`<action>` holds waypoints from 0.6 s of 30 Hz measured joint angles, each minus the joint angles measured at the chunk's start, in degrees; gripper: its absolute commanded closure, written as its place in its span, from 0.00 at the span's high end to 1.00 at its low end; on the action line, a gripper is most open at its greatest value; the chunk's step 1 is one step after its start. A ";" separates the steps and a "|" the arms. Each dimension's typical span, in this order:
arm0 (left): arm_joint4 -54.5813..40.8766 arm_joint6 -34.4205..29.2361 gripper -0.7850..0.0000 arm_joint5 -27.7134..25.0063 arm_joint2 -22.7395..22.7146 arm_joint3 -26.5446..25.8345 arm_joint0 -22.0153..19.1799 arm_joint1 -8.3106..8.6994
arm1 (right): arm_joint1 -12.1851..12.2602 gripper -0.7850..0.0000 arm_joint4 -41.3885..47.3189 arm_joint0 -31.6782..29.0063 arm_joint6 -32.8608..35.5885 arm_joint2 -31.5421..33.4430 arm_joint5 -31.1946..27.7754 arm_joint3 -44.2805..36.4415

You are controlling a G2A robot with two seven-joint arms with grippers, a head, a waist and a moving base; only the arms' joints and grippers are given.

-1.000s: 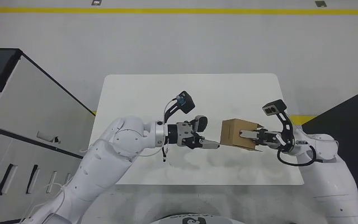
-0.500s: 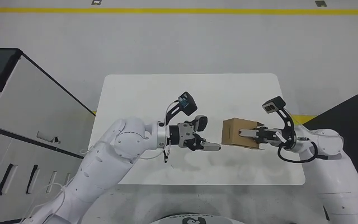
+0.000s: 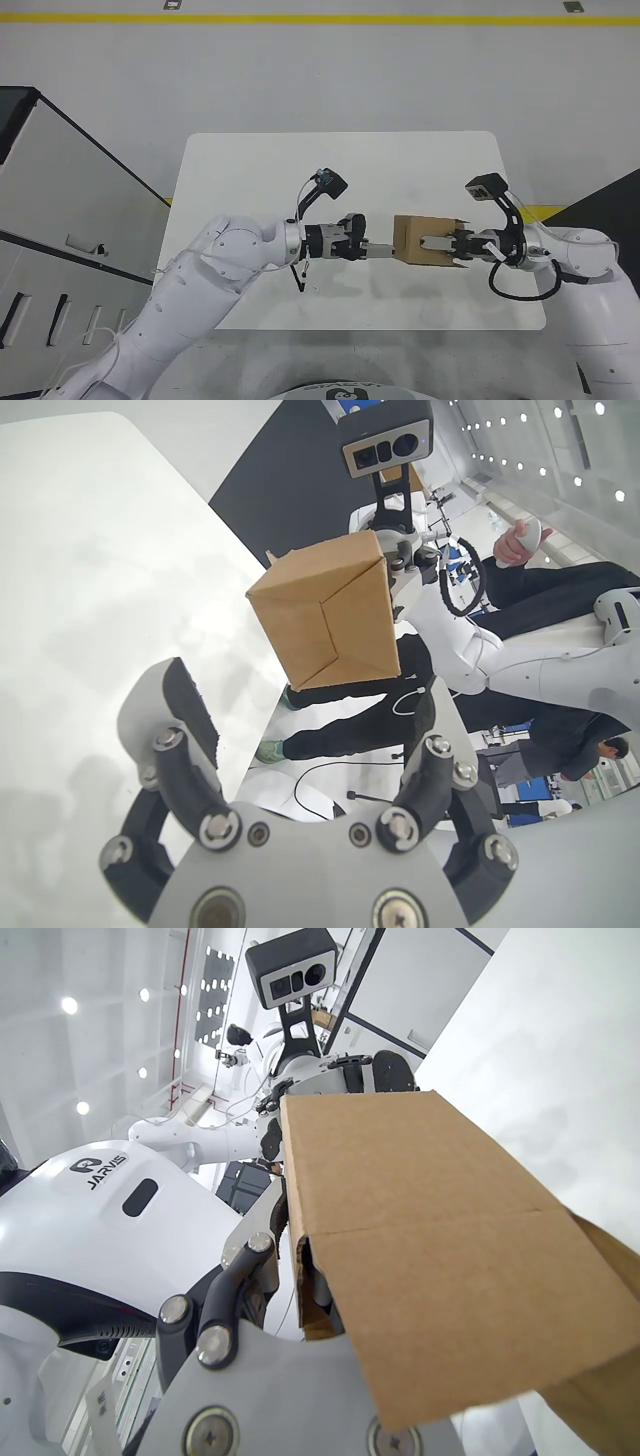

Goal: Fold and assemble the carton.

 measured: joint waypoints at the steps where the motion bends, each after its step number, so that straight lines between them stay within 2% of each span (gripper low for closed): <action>1: -1.36 -0.84 1.00 2.02 0.33 0.58 -0.21 -0.15 | 0.01 0.00 -0.25 0.12 -0.13 -0.13 -0.02 -0.40; 3: -7.82 -1.20 1.00 5.41 0.55 2.33 -0.59 -0.64 | 0.05 0.00 -0.63 0.58 0.07 -0.39 -0.26 -0.90; 6: -14.29 -1.58 1.00 6.91 0.61 4.73 -1.53 -1.01 | 0.14 0.00 -1.50 1.45 1.40 -1.08 -0.70 -1.36; 12: -13.66 -1.49 1.00 6.79 0.65 4.66 -1.53 -1.00 | 0.15 0.00 -1.73 1.58 1.57 -1.13 -0.75 -1.38; 18: -17.76 0.03 1.00 3.49 1.14 5.20 -0.53 -1.39 | 0.01 0.00 -2.28 1.53 -1.60 -2.49 -0.02 -2.17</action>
